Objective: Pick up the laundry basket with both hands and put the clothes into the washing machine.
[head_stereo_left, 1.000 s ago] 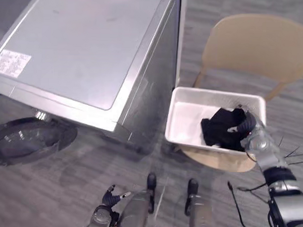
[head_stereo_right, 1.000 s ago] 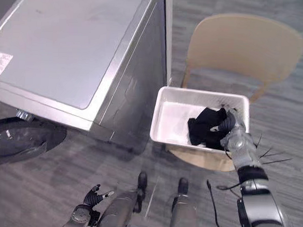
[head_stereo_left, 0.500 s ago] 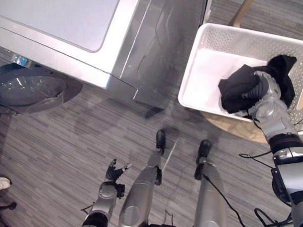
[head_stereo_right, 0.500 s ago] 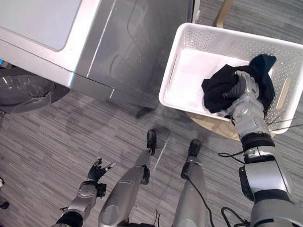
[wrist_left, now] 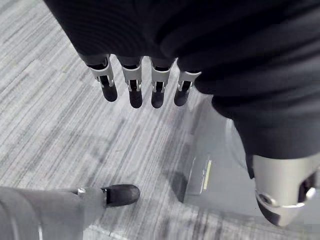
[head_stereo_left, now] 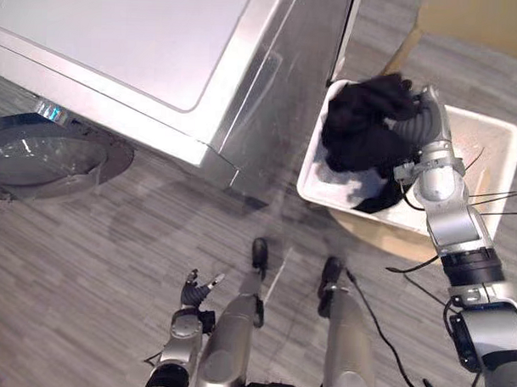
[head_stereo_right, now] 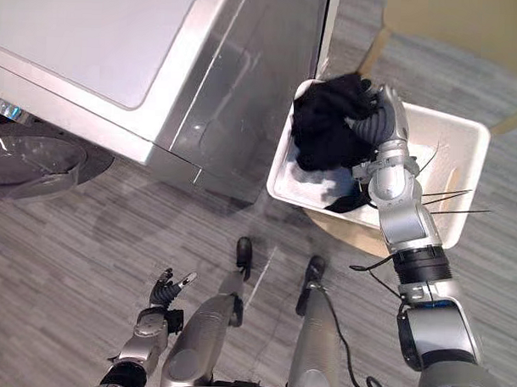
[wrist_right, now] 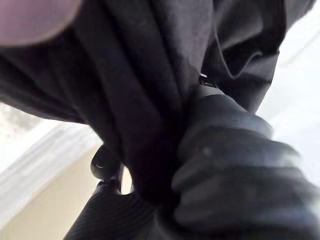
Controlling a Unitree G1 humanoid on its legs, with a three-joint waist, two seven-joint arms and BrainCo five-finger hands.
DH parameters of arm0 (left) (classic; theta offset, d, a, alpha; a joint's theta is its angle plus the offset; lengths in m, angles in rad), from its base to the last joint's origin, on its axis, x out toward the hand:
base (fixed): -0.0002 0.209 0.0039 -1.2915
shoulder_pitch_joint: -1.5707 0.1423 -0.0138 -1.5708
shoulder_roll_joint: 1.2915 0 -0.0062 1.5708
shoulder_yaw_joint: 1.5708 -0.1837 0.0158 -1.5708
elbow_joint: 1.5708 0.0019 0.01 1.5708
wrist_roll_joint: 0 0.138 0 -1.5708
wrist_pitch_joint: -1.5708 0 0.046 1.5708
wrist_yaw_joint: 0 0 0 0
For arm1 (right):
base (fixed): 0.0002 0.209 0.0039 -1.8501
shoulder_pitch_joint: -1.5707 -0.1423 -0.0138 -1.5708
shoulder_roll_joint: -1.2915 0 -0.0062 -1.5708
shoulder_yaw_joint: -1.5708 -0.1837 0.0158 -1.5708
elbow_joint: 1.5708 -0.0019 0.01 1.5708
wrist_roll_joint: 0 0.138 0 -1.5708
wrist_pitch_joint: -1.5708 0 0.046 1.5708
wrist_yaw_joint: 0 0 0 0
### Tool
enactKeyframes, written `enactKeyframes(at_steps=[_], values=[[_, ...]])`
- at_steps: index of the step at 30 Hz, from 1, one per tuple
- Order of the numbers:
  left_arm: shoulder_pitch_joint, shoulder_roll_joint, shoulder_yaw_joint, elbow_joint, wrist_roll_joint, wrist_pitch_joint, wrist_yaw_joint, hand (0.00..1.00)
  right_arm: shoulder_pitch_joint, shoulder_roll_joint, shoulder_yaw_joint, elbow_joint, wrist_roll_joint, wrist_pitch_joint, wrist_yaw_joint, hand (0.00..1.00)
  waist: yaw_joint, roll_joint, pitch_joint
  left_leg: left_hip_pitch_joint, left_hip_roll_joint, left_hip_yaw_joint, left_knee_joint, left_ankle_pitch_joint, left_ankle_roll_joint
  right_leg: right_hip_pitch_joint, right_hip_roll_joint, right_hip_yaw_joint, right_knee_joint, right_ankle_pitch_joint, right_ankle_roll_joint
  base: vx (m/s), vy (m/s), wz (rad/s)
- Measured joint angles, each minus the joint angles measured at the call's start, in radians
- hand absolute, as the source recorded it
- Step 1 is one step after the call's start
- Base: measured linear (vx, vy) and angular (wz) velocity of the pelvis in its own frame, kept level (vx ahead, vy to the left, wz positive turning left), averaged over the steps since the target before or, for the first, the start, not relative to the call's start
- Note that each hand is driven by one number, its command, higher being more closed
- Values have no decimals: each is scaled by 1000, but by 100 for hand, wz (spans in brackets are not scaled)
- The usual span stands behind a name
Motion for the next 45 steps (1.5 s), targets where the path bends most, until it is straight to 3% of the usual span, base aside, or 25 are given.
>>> enactKeyframes(at_steps=[6,12,19,22,23,24,25,27,28,29,30,31,32,33,36,40,42,43,45], values=[[108,30,0,31,21,24,-19,0,228,213,-101,-147,92,-25,-1,100,-25,-26,-110,106,17,-18,-1,-37,3,186,37,-18,-166,48,16,64,3,-3],[169,46,8,50,32,42,-40,0,414,397,-123,-273,240,-62,63,100,-25,-35,-201,222,15,-13,-1,-75,2,342,45,-18,-270,74,29,91,36,-4],[241,45,40,2,31,44,-40,0,467,466,28,-329,387,-113,154,100,-21,-48,-248,292,30,43,1,-98,-10,387,68,43,-274,88,25,12,8,-26],[237,43,46,-97,29,47,-37,0,496,480,53,-329,413,-118,187,100,-22,-49,-246,250,23,11,94,-127,18,337,50,98,-89,-4,57,-55,-37,47],[232,44,46,-147,27,43,-36,0,507,487,63,-330,413,-118,187,100,-22,-49,-246,228,17,-23,140,-132,24,310,47,150,107,-91,47,-53,-132,97],[236,41,46,-194,26,39,-33,0,507,491,68,-331,412,-118,186,100,-20,-51,-247,214,12,-54,173,-141,18,312,44,177,224,-128,60,-88,-232,119],[244,39,39,-289,24,37,-28,0,504,501,93,-347,407,-118,186,100,6,-68,-257,177,-4,-86,219,-152,7,336,31,226,304,-160,68,-100,-255,79],[253,33,34,-383,16,33,-12,0,488,505,129,-375,406,-118,186,100,34,-71,-259,133,-1,-105,258,-154,-6,366,41,239,232,-237,65,-196,-312,38],[267,21,28,-448,9,24,-6,0,466,506,156,-394,407,-118,185,100,52,-61,-263,105,13,-113,260,-140,-25,388,50,195,147,-298,20,-246,-319,12],[268,5,15,-470,4,20,-3,0,462,505,164,-410,408,-120,185,100,60,-36,-262,90,32,-120,257,-131,-38,384,70,183,139,-304,1,-283,-288,31],[286,-14,-21,-535,-4,19,0,0,460,489,179,-418,410,-135,184,100,52,-2,-265,72,63,-138,242,-115,-21,371,108,144,149,-293,-12,-244,-218,47],[296,-17,-48,-569,-6,18,0,0,460,482,183,-418,415,-135,184,100,45,5,-270,70,72,-140,221,-110,-12,358,114,120,159,-293,-26,-321,-267,94],[303,-22,-92,-627,-16,17,-4,0,455,461,187,-415,422,-135,185,100,30,21,-281,71,88,-129,155,-135,5,352,119,68,147,-280,-55,-289,-219,106],[278,-25,-117,-661,-16,8,-15,0,427,440,181,-389,430,-138,186,100,19,16,-276,64,106,-79,121,-191,32,349,114,28,102,-246,-90,-283,-190,101],[223,-20,-126,-723,-12,-25,-24,0,364,434,174,-317,463,-132,190,100,3,25,-285,73,88,29,227,-176,9,355,94,-33,-17,-143,-121,-207,-163,65],[134,20,-210,-764,-1,-57,-62,0,342,435,197,-266,515,-129,214,100,-1,35,-291,205,94,103,366,-219,0,380,96,-101,-133,-55,-130,-163,-60,58],[69,29,-295,-763,1,-71,-85,0,320,435,218,-241,538,-119,233,100,-7,40,-295,284,93,127,291,-238,-8,392,93,-152,-170,-27,-122,-124,54,85],[24,23,-361,-761,20,-78,-102,0,307,437,240,-241,546,-113,251,100,-32,58,-306,335,99,143,173,-222,-30,396,97,-212,-192,-10,-112,-114,102,96],[-18,22,-413,-750,37,-82,-105,0,302,456,264,-236,556,-112,258,100,-46,68,-316,372,109,147,68,-213,-43,402,107,-253,-194,0,-97,-126,151,79]])
